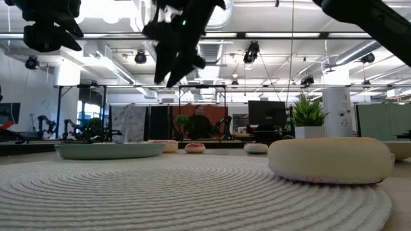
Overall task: Pick & Place donuts
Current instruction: Put the small orange donut on the blue plate
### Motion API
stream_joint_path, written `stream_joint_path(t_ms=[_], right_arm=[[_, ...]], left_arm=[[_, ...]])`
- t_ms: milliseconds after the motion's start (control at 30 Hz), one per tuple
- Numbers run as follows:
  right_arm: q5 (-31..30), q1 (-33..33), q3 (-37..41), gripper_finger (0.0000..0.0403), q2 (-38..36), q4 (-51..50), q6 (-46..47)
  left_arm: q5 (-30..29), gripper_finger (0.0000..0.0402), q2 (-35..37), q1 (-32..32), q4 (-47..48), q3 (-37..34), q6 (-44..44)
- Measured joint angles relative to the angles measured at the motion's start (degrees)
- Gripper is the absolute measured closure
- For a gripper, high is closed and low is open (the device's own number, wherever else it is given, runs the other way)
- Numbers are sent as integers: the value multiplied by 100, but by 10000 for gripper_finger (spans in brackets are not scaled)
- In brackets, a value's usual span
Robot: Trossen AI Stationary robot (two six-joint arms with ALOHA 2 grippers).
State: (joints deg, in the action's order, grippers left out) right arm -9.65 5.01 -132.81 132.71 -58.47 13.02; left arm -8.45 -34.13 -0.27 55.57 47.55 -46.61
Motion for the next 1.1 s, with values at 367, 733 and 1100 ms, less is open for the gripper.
stream_joint_path(t_ms=[367, 733, 1100], right_arm=[[-248, 238, 79, 186, -450, -324, -415], [-189, 523, 920, 186, -737, -886, -347], [-181, 526, 2923, 187, -1734, -99, -95]], left_arm=[[0, 273, -22, 0, -9, 0, -4], [0, 273, -20, 0, -26, 0, -7], [-1, 273, -32, 0, -28, 0, -9]])
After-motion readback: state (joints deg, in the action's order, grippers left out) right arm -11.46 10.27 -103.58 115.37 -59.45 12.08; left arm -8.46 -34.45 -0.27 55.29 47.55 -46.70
